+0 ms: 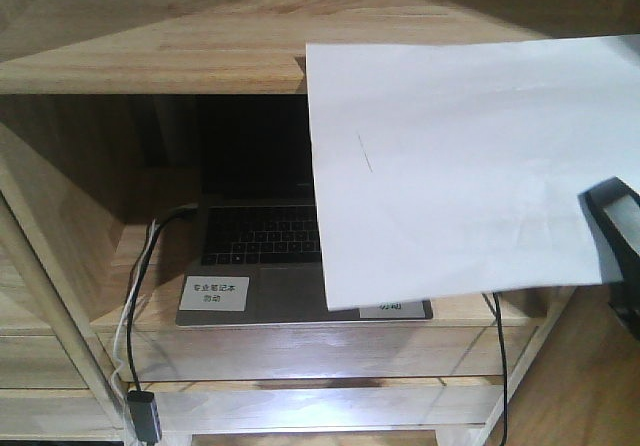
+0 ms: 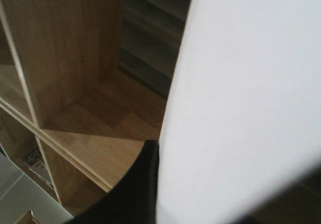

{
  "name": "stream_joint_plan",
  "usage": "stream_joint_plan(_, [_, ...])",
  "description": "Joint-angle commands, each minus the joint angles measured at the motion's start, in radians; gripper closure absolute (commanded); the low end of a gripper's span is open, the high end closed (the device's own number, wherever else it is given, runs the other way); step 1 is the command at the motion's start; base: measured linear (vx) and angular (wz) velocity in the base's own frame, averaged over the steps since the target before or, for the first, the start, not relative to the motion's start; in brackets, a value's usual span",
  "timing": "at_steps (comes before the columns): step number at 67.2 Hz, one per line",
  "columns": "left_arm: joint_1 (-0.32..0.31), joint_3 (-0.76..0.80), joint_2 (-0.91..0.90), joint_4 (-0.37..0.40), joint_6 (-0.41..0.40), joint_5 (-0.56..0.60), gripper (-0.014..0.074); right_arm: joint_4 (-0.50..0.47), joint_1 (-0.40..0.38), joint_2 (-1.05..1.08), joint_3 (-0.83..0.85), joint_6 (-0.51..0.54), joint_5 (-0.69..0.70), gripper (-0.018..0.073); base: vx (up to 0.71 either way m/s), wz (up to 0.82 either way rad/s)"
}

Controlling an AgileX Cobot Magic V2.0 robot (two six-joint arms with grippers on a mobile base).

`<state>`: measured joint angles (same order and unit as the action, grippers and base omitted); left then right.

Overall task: Grab stapler and paper to desk for stapling
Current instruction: 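Pull the paper off the shelf toward the robot with the right gripper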

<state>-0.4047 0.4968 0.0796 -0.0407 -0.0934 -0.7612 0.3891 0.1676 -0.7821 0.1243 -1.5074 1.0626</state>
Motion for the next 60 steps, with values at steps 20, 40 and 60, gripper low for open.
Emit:
stream_joint_plan(20, [-0.003,0.029,0.013,0.003,-0.001,0.116,0.0603,0.029,0.000,0.177,-0.099,-0.040,0.010,0.0564,0.00,0.00])
stream_joint_plan(40, [-0.003,0.029,0.013,0.003,-0.001,0.116,0.0603,0.005,0.000,0.228,-0.175,-0.068,0.007,0.0564,0.00,0.00])
stream_joint_plan(60, [-0.003,0.029,0.013,0.003,-0.001,0.116,0.0603,0.014,0.000,0.228,-0.174,-0.065,0.007,0.0564,0.00,0.00])
